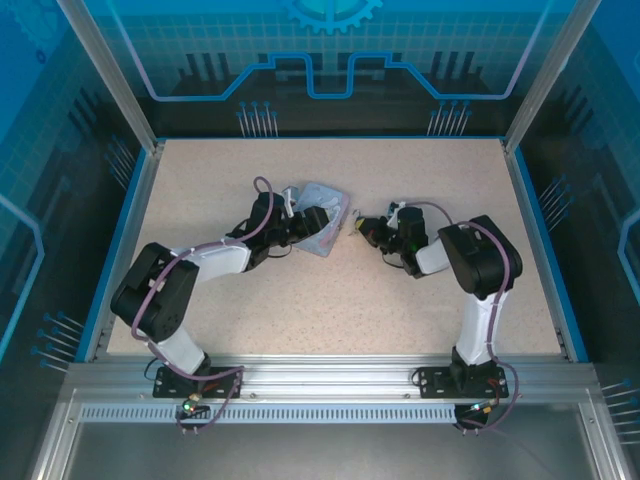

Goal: Unlock the padlock with the key

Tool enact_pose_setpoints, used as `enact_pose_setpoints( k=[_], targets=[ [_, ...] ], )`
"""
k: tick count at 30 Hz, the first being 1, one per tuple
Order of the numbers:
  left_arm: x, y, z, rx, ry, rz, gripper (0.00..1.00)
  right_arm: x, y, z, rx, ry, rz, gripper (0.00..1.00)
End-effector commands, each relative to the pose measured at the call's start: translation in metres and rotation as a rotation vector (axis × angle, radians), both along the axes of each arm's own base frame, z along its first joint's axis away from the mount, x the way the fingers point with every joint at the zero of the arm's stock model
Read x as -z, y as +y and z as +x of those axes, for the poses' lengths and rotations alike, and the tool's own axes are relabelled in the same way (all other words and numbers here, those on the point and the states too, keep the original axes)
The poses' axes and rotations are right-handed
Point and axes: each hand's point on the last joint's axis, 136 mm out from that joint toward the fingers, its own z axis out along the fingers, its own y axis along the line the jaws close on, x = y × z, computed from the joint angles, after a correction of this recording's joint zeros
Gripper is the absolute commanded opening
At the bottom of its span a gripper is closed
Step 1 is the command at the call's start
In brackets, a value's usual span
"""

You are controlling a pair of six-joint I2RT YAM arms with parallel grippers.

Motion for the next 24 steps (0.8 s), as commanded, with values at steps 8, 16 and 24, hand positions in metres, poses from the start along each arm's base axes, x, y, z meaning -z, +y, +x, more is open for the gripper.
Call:
enact_pose_setpoints(
  k=[8,16,24],
  targets=[
    [-0.046,0.028,-0.009,0.036,-0.044,0.1,0.93,-0.056,-0.038,-0.034,-0.155,-0.112,-0.281,0.04],
    [-0.109,0.012,-0.026,0.193,-0.17,0.04,0.87,-0.108,-0.052,-0.07,-0.294,-0.286,-0.496,0.05],
    [-0.116,0.021,-0.036,0.168,-0.205,0.08,0.89,-0.099,-0.08,-0.097,-0.302,-0.098,-0.663,0.04]
  ],
)
